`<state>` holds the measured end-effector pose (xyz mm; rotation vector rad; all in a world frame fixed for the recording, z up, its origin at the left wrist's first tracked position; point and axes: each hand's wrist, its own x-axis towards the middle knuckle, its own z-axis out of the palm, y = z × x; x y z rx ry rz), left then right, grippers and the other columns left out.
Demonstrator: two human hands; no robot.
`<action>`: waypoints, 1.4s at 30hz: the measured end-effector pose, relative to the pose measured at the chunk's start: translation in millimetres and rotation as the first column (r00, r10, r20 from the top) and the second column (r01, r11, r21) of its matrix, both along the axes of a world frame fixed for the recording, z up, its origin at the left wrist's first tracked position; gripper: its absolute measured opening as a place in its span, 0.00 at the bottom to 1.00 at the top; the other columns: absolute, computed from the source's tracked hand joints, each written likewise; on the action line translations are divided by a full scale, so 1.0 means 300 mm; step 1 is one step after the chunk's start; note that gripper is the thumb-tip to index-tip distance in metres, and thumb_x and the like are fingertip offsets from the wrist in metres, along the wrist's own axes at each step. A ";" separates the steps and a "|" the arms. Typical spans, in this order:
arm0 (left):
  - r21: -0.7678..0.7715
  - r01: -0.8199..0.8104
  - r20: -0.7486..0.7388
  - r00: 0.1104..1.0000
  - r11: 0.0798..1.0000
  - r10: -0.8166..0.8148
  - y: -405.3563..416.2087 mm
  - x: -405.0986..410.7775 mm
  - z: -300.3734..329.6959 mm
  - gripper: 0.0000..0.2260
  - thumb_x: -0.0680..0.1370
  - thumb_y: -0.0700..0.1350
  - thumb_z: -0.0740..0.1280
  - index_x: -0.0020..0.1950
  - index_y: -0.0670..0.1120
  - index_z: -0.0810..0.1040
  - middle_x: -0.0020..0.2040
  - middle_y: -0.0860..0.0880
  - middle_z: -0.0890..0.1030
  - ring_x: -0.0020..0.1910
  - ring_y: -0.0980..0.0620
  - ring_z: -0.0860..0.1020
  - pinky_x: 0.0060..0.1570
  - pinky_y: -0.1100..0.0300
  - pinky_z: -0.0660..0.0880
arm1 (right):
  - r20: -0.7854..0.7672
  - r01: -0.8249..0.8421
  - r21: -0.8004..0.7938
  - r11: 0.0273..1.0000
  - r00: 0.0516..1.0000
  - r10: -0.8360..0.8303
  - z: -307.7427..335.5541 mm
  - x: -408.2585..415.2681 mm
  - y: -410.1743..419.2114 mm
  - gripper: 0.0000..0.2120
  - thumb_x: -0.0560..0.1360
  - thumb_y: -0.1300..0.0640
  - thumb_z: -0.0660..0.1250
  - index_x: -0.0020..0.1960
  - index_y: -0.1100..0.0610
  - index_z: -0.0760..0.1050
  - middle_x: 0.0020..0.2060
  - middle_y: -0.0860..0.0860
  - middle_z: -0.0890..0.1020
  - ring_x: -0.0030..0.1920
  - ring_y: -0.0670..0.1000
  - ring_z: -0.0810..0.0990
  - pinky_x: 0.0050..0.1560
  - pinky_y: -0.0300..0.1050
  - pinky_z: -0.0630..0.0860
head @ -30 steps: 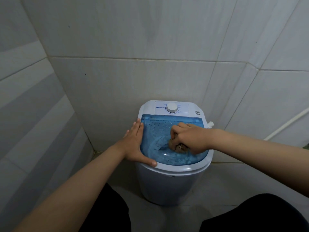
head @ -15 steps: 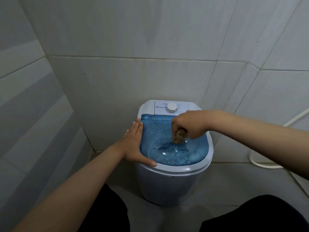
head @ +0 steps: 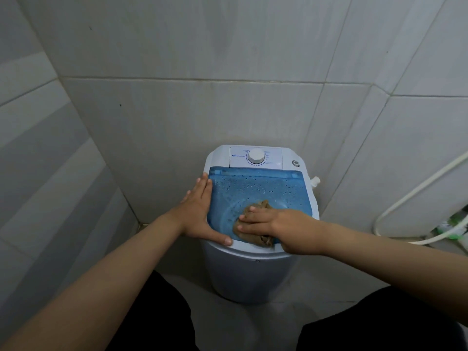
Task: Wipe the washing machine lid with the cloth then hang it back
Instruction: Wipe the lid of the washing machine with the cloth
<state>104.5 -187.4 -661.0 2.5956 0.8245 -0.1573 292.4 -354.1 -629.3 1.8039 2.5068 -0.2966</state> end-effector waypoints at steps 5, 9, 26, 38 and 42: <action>0.002 -0.010 0.009 1.000 1.000 0.010 0.001 0.001 -0.005 0.72 0.49 0.80 0.64 0.74 0.43 0.28 0.74 0.48 0.26 0.74 0.49 0.30 0.74 0.45 0.38 | 0.004 -0.014 0.019 1.000 1.000 0.014 -0.011 0.065 -0.042 0.36 0.72 0.70 0.58 0.73 0.42 0.59 0.75 0.42 0.61 0.76 0.46 0.56 0.67 0.51 0.72; 0.001 -0.009 0.017 1.000 1.000 0.009 0.000 -0.001 -0.005 0.72 0.50 0.79 0.65 0.74 0.44 0.28 0.74 0.49 0.26 0.74 0.49 0.30 0.74 0.45 0.38 | 0.017 0.002 0.025 1.000 1.000 -0.003 -0.010 0.113 -0.080 0.39 0.69 0.72 0.59 0.73 0.41 0.59 0.75 0.41 0.62 0.76 0.44 0.56 0.69 0.50 0.70; -0.002 -0.009 0.042 0.999 1.000 0.009 0.000 -0.003 -0.011 0.71 0.51 0.78 0.67 0.74 0.44 0.28 0.74 0.49 0.26 0.74 0.50 0.31 0.74 0.44 0.38 | -0.245 0.619 0.066 0.783 0.771 -0.588 0.108 0.143 -0.055 0.28 0.68 0.67 0.62 0.66 0.50 0.72 0.60 0.51 0.80 0.61 0.55 0.77 0.58 0.43 0.74; 0.002 -0.012 0.029 1.000 1.000 0.012 -0.003 -0.003 -0.005 0.71 0.51 0.78 0.67 0.74 0.43 0.29 0.74 0.48 0.27 0.74 0.50 0.31 0.74 0.44 0.39 | 0.141 0.552 0.119 0.826 0.814 -0.564 -0.044 -0.124 -0.111 0.34 0.72 0.67 0.61 0.75 0.59 0.52 0.71 0.59 0.64 0.69 0.62 0.66 0.63 0.56 0.71; 0.012 -0.014 0.001 1.000 1.000 0.014 -0.005 -0.001 0.003 0.72 0.49 0.80 0.64 0.74 0.42 0.29 0.74 0.47 0.27 0.74 0.49 0.31 0.74 0.44 0.39 | 0.086 0.324 0.182 0.928 0.935 -0.343 -0.060 -0.106 -0.165 0.33 0.66 0.67 0.68 0.70 0.58 0.65 0.64 0.58 0.75 0.61 0.63 0.76 0.53 0.55 0.80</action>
